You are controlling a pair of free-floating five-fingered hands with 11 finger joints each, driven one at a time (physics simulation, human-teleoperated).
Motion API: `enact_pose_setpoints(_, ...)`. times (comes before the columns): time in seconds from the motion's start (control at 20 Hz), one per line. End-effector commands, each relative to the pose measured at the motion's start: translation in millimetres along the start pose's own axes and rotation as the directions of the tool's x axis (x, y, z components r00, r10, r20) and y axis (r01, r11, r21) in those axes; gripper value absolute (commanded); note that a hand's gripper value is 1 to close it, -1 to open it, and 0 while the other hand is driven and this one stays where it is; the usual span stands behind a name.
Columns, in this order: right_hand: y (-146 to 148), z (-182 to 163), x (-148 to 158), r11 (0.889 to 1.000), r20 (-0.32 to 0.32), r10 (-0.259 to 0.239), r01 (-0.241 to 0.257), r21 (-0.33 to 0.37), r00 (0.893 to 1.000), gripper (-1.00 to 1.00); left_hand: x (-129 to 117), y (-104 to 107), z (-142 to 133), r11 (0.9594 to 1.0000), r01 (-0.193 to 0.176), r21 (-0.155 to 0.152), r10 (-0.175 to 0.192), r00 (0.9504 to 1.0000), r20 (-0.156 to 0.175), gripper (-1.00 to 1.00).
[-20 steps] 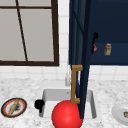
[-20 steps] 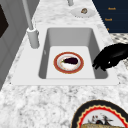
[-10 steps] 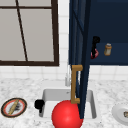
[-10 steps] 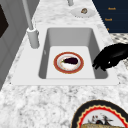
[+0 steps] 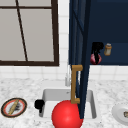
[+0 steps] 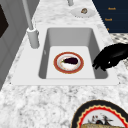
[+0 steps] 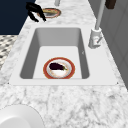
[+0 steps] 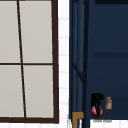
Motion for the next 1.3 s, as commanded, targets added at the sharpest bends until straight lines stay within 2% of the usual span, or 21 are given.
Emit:
enact_pose_setpoints(0.0, 14.7, 26.3, 0.0, 1.000, 0.000, 0.002, -0.002, -0.012, 1.000, 1.00, 0.0, 0.0, 0.0, 1.0000, 0.000, 0.000, 0.000, 1.0000, 0.000, 0.00)
enact_pose_setpoints(0.4, 74.8, 70.5, 4.6, 1.000, 0.015, 0.008, -0.008, 0.004, 1.000, 1.00, 0.0, 0.0, 0.0, 1.0000, 0.000, 0.000, 0.000, 1.0000, 0.000, 0.00)
enact_pose_setpoints(0.7, 126.7, 92.0, -7.7, 1.000, 0.013, 0.020, -0.020, 0.018, 1.000, 1.00, 0.0, 0.0, 0.0, 1.0000, 0.000, 0.000, 0.000, 1.0000, 0.000, 0.00)
enact_pose_setpoints(0.95, 170.1, 88.9, -27.8, 0.999, 0.014, 0.014, -0.014, 0.034, 1.000, 1.00, 0.0, 0.0, 0.0, 1.0000, 0.000, 0.000, 0.000, 1.0000, 0.000, 0.00)
enact_pose_setpoints(1.1, 194.5, 82.1, -43.8, 0.998, 0.012, -0.015, 0.014, 0.054, 1.000, 1.00, 0.0, 0.0, 0.0, 1.0000, 0.000, 0.000, 0.000, 1.0000, 0.000, 0.00)
enact_pose_setpoints(1.25, 214.8, 63.8, -61.4, 0.998, 0.031, -0.017, 0.015, 0.061, 0.999, 1.00, 0.0, 0.0, 0.0, 1.0000, 0.000, 0.000, 0.000, 1.0000, 0.000, 0.00)
